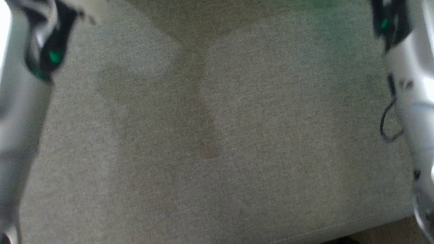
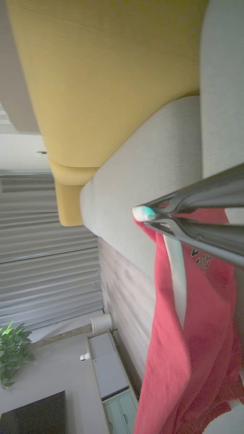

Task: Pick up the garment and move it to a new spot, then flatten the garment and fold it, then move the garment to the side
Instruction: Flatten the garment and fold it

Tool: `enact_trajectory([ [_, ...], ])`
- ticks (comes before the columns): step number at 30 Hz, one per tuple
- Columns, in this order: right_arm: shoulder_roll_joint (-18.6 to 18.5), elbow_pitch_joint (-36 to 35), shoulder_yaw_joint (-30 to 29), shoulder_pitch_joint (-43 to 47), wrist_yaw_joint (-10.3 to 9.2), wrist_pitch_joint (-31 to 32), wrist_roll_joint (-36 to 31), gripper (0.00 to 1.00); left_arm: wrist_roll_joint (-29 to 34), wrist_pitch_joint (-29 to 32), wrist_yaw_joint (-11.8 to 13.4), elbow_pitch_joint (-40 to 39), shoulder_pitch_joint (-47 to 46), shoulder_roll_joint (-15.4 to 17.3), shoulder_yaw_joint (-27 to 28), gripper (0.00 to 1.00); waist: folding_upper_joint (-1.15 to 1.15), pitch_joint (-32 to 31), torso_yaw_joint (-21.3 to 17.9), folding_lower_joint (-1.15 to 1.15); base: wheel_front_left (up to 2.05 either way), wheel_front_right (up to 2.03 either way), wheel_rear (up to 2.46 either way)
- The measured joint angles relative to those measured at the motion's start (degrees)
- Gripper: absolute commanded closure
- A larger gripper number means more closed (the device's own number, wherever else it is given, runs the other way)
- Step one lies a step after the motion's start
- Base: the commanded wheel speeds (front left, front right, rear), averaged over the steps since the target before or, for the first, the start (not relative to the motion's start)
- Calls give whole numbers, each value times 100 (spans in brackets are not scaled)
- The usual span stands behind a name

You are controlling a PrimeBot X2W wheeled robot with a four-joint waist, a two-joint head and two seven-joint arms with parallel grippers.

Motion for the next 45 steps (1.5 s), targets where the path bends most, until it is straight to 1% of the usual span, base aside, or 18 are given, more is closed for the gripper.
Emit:
enact_trajectory([
  [4,7,247,73,666,0,-198,99,100,-269,-571,-1,-149,825,135,-211,100,0,-9,40,0,0,0,0],
  [7,5,224,79,1132,0,-307,191,100,-487,-864,-1,-423,1438,237,-364,100,0,-162,62,-5,0,0,0],
  [10,8,44,21,1564,0,-349,246,100,-609,-1034,-1,-728,2031,364,-501,100,0,-347,82,-3,0,0,0],
  [14,14,-435,-165,2275,0,-388,249,100,-691,-1140,20,-1205,2895,478,-642,100,0,-662,118,-4,0,0,0],
  [18,56,-940,-391,3286,0,-358,339,100,-811,-1181,256,-1759,3789,505,-895,100,1,-1070,143,-4,0,0,0],
  [20,71,-1317,-502,3858,0,-220,430,100,-816,-1173,378,-2045,4214,539,-1022,100,1,-1299,147,-4,0,0,0],
  [23,108,-2030,-620,4703,0,90,490,100,-875,-1167,620,-2471,4815,638,-1160,100,1,-1647,136,-4,0,0,0],
  [27,154,-3078,-801,5800,0,659,531,100,-1039,-1181,1011,-3028,5625,761,-1251,100,1,-2091,88,-4,0,0,0],
  [30,158,-3721,-987,6375,0,1035,521,100,-1134,-1223,1233,-3359,6142,802,-1294,100,1,-2333,50,-5,0,0,0],
  [34,166,-4091,-1174,6544,0,1361,526,100,-1168,-1232,1321,-3486,6288,740,-1433,100,1,-2395,141,-4,0,0,0],
  [37,168,-4080,-1180,6367,0,1541,515,100,-1217,-1273,1304,-3333,6252,556,-1454,100,1,-2273,275,-2,0,0,0],
  [40,168,-3806,-1203,5866,0,1704,344,100,-1332,-1274,1198,-3060,6134,325,-1466,100,1,-2107,454,-1,0,0,0],
  [42,165,-3508,-1193,5412,0,1812,116,100,-1439,-1281,1136,-2835,5970,147,-1448,100,1,-2000,598,-1,0,0,0],
  [45,160,-3016,-1116,4690,0,1989,-41,100,-1707,-1361,1059,-2475,5709,-169,-1316,100,1,-1848,821,-1,0,0,0],
])
